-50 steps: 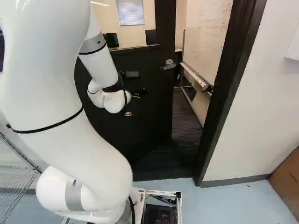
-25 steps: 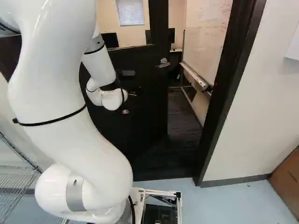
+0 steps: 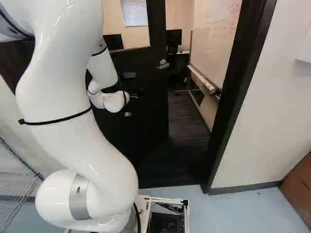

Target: Open the door and move inside

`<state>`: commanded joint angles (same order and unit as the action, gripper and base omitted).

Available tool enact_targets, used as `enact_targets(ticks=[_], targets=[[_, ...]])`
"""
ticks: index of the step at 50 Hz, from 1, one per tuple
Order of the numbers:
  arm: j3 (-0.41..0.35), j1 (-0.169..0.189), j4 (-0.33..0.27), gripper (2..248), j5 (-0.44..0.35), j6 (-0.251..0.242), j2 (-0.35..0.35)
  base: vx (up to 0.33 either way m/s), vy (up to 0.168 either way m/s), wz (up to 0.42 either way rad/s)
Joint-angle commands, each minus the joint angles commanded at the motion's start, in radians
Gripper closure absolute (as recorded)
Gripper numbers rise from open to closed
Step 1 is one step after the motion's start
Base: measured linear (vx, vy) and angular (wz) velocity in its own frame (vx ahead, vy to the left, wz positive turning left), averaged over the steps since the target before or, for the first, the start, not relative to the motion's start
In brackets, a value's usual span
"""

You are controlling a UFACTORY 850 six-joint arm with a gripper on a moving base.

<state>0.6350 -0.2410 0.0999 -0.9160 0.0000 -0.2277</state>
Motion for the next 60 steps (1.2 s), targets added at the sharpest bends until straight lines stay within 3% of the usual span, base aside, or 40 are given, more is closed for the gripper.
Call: enact_targets(ticks=[60], targets=[[0.168, -0.108, 0.0, 3, 0.0, 0.0, -0.141, 0.0, 0.0, 0.0]])
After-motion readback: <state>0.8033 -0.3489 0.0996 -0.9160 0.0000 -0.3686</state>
